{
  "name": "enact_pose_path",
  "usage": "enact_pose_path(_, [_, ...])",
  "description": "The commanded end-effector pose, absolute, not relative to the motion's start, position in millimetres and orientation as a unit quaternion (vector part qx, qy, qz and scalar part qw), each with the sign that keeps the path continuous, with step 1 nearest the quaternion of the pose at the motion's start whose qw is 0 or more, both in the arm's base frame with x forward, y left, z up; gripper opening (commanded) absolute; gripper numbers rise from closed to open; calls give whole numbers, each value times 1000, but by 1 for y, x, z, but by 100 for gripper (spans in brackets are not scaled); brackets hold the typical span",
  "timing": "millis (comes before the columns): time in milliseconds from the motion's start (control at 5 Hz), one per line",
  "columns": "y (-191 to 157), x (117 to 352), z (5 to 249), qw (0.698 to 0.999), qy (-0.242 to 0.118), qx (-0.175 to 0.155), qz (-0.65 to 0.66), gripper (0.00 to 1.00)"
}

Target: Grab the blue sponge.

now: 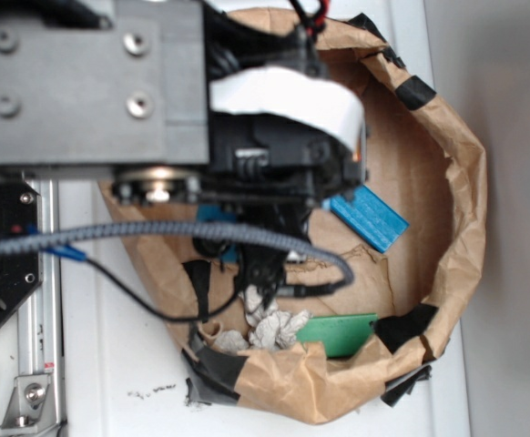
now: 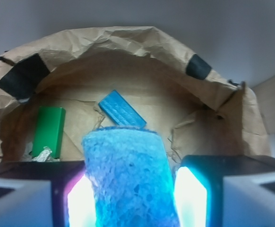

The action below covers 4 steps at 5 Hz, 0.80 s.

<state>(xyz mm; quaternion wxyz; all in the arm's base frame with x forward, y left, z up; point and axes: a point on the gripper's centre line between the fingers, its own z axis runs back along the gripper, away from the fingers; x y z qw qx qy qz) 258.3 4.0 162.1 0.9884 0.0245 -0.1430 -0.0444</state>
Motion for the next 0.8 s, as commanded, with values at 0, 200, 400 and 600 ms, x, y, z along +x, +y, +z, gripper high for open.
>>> enact_pose_path(0, [22, 250, 200, 958, -280, 47, -35, 0])
enact_pose_path(200, [28, 255, 188, 981, -190, 30, 4, 0])
enact_pose_path(400, [30, 256, 184, 986, -167, 23, 14, 0])
enact_pose_path(600, [31, 258, 183, 986, -160, 30, 19, 0])
